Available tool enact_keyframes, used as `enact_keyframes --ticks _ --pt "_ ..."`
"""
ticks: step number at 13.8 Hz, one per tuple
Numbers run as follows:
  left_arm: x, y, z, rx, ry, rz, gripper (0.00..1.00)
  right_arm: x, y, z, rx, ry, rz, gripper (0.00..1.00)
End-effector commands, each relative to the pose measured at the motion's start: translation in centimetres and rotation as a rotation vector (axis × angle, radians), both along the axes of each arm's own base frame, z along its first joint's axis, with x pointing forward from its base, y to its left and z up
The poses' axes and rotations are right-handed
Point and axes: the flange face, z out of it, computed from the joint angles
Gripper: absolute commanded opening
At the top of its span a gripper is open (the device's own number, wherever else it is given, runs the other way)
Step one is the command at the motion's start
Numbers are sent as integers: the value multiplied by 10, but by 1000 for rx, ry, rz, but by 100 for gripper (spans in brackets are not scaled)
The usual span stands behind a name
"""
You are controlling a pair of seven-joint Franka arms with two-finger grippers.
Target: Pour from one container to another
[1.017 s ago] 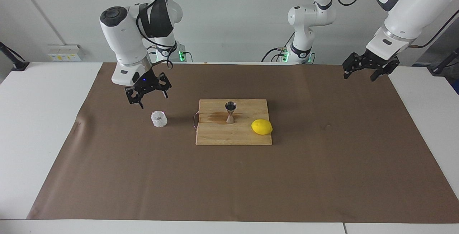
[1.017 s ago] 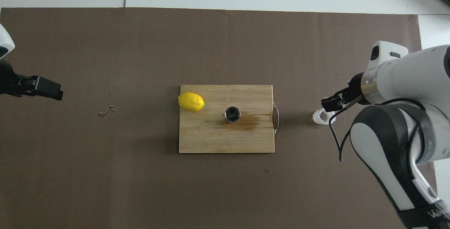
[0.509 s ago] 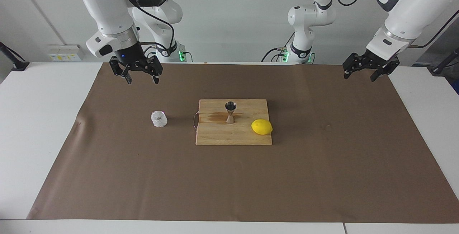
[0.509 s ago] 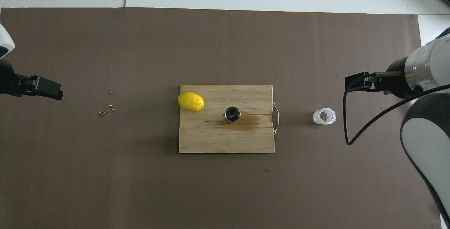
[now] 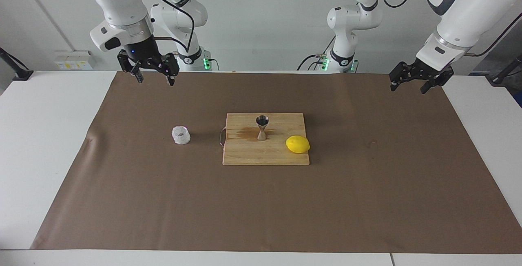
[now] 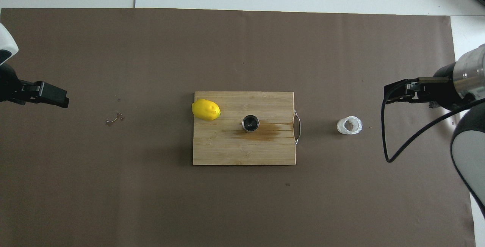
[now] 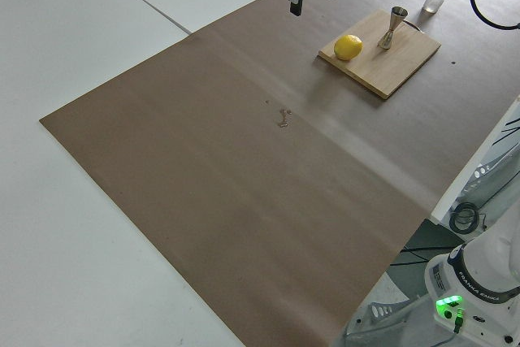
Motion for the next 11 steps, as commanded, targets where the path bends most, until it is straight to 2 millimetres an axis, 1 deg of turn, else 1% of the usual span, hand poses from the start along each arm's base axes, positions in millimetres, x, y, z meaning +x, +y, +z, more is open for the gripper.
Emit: enact_keyframes --ticks 1,2,8,11 --pt "0 2 -2 -12 -1 -2 100 -3 -3 0 -10 4 -24 100" --pt "0 1 -2 -13 -4 -5 100 -2 -5 0 -8 5 -28 100" --pt "0 1 -2 -13 -5 -6 100 -2 -5 2 -6 -3 -28 100" --pt "0 1 -2 -13 -4 -6 100 -1 -15 3 -4 -4 -42 100"
